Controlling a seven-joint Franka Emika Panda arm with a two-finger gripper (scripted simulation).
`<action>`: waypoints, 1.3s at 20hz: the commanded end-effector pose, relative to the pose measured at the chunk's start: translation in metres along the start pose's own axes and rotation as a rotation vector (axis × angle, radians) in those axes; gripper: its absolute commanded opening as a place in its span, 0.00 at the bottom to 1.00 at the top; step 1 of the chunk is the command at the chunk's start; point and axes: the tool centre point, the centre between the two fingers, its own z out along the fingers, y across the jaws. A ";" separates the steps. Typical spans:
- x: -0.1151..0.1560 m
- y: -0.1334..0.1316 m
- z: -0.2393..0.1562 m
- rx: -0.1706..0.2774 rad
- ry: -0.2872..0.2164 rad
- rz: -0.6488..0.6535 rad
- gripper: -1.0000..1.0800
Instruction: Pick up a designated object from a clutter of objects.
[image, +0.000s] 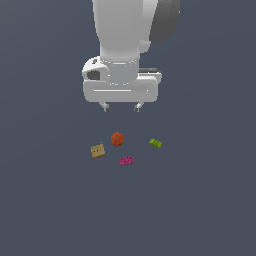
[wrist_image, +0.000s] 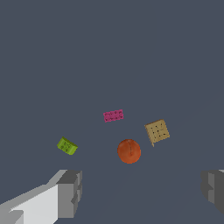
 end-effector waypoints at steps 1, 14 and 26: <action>0.000 0.000 0.000 0.000 0.000 0.000 0.96; -0.002 0.020 -0.008 0.014 -0.004 0.033 0.96; 0.004 -0.010 0.041 -0.009 -0.007 -0.136 0.96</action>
